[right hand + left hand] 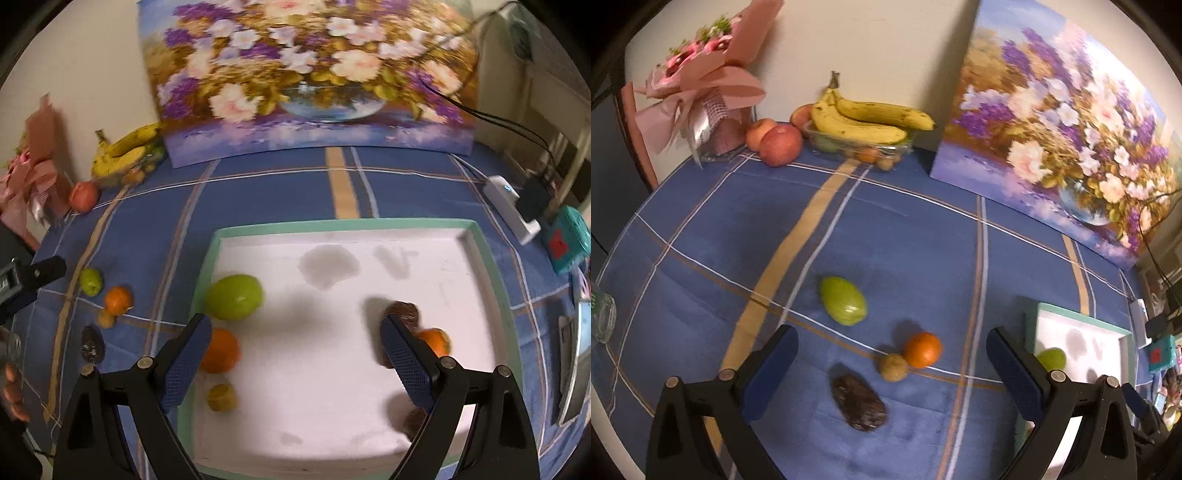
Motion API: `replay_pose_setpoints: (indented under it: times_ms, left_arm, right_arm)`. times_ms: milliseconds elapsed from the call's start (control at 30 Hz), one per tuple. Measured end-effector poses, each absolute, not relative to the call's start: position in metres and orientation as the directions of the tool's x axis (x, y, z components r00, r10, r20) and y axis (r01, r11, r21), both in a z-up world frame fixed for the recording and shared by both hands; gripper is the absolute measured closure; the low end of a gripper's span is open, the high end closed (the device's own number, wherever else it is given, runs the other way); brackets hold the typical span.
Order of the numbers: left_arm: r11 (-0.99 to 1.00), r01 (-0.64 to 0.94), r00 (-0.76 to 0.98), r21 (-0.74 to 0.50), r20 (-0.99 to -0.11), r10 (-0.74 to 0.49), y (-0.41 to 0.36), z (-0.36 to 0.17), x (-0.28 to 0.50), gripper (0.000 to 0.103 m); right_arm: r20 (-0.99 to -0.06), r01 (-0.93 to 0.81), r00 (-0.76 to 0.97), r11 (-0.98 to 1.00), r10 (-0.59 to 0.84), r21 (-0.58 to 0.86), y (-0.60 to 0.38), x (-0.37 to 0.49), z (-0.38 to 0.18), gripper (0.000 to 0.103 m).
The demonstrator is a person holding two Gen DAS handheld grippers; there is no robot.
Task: Organize fruits
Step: 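Move both open tools back over the remaining fruit pile, then grasp a green pear-like fruit with the left tool while the right tool grasps a mandarin orange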
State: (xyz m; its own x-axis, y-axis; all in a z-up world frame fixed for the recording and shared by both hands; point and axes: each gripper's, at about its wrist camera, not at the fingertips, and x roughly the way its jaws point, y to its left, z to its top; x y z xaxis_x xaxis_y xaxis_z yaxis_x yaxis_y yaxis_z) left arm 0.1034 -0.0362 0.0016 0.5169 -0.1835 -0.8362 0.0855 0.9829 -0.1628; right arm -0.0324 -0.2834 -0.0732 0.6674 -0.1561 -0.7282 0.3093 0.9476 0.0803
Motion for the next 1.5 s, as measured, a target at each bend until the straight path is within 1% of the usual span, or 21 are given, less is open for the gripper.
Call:
replay_pose_setpoints:
  times_ms: [133, 367, 500, 667, 833, 900, 1000, 1067, 1167, 1200, 1267, 1333, 1400, 1433, 1500]
  left_arm:
    - [0.988, 0.045, 0.497, -0.15, -0.855, -0.152, -0.009, -0.008, 0.114, 0.0]
    - [0.976, -0.059, 0.489, -0.21, -0.859, -0.155, 0.036, -0.018, 0.124, 0.0]
    - [0.962, -0.082, 0.51, -0.259, -0.841, -0.183, 0.05, -0.016, 0.128, 0.0]
    - [0.918, -0.137, 0.505, -0.373, -0.823, -0.259, 0.069, -0.019, 0.137, 0.0]
    - [0.916, -0.139, 0.474, -0.376, -0.838, -0.272, 0.076, -0.023, 0.147, 0.0]
    - [0.918, -0.15, 0.471, -0.366, -0.843, -0.259, 0.078, -0.026, 0.151, 0.0]
    - [0.913, -0.155, 0.453, -0.378, -0.848, -0.275, 0.078, -0.034, 0.158, 0.001]
    - [0.91, -0.147, 0.433, -0.387, -0.853, -0.292, 0.074, -0.04, 0.162, 0.001]
    - [0.915, -0.127, 0.406, -0.382, -0.862, -0.303, 0.065, -0.05, 0.167, 0.003]
    - [0.917, -0.12, 0.397, -0.381, -0.865, -0.308, 0.062, -0.053, 0.169, 0.006]
    - [0.918, -0.1, 0.379, -0.383, -0.868, -0.321, 0.053, -0.058, 0.171, 0.01]
    - [0.916, -0.082, 0.356, -0.392, -0.87, -0.34, 0.045, -0.065, 0.174, 0.013]
    - [0.915, -0.074, 0.341, -0.396, -0.873, -0.35, 0.04, -0.069, 0.177, 0.02]
    - [0.915, -0.07, 0.331, -0.396, -0.875, -0.354, 0.037, -0.072, 0.178, 0.022]
    - [0.915, -0.065, 0.322, -0.397, -0.877, -0.357, 0.033, -0.074, 0.18, 0.027]
  right_arm:
    - [-0.709, 0.29, 0.69, 0.953, -0.145, 0.088, -0.268, -0.026, -0.067, 0.01]
    - [-0.695, 0.229, 0.714, 0.966, -0.082, 0.122, -0.238, -0.007, -0.061, 0.01]
    - [-0.716, 0.196, 0.697, 0.968, -0.025, 0.156, -0.221, 0.008, -0.063, 0.01]
    - [-0.729, 0.16, 0.684, 0.969, 0.028, 0.187, -0.199, 0.023, -0.066, 0.01]
    - [-0.738, 0.138, 0.674, 0.973, 0.043, 0.183, -0.182, 0.04, -0.067, 0.011]
    - [-0.745, 0.135, 0.666, 0.973, 0.05, 0.186, -0.177, 0.047, -0.068, 0.011]
    - [-0.759, 0.12, 0.647, 0.973, 0.073, 0.196, -0.169, 0.058, -0.072, 0.017]
    - [-0.766, 0.103, 0.636, 0.974, 0.09, 0.2, -0.163, 0.065, -0.076, 0.026]
    - [-0.783, 0.087, 0.613, 0.976, 0.107, 0.201, -0.152, 0.077, -0.084, 0.028]
    - [-0.787, 0.083, 0.607, 0.976, 0.112, 0.203, -0.15, 0.079, -0.087, 0.029]
    - [-0.798, 0.072, 0.59, 0.977, 0.121, 0.202, -0.144, 0.085, -0.094, 0.039]
    - [-0.809, 0.066, 0.574, 0.978, 0.126, 0.2, -0.14, 0.09, -0.1, 0.04]
    - [-0.818, 0.064, 0.561, 0.978, 0.13, 0.2, -0.137, 0.094, -0.107, 0.041]
    - [-0.822, 0.062, 0.554, 0.978, 0.132, 0.198, -0.136, 0.095, -0.11, 0.043]
    - [-0.829, 0.062, 0.544, 0.979, 0.132, 0.196, -0.135, 0.097, -0.114, 0.049]
